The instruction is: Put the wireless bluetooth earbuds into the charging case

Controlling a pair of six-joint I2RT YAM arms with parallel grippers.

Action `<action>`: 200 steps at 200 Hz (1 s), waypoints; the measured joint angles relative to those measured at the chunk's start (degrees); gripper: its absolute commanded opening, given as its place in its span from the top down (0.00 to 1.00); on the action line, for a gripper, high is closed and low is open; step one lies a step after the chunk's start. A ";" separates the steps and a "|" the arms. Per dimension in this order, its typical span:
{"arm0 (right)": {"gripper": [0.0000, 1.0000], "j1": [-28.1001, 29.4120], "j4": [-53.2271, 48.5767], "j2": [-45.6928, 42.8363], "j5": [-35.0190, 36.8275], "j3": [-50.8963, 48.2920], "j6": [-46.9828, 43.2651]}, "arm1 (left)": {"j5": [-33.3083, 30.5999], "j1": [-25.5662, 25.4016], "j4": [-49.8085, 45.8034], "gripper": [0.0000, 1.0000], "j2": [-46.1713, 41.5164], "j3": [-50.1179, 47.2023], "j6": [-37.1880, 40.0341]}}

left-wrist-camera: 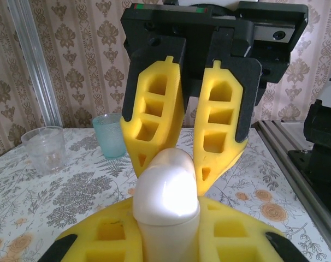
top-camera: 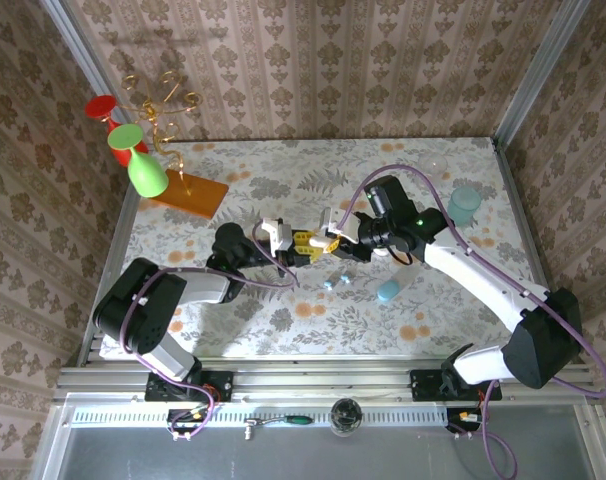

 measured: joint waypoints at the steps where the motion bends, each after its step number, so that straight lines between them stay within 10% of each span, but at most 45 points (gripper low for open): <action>1: 0.84 0.00 -0.02 0.00 0.00 0.00 -0.04 | 0.00 0.00 0.00 0.87 0.00 0.00 0.00; 77: 0.87 -0.11 1.51 -0.02 1.51 -1.05 7.15 | -4.74 2.43 0.63 0.23 -2.23 -3.50 -1.27; 130: 0.88 -3.43 7.13 0.35 7.91 -3.32 22.91 | -12.13 4.81 -3.65 0.14 -9.18 -8.92 3.13; 200: 0.87 -15.32 12.63 10.27 16.13 -4.76 53.05 | -24.61 4.22 -32.06 0.12 -20.17 -5.05 13.86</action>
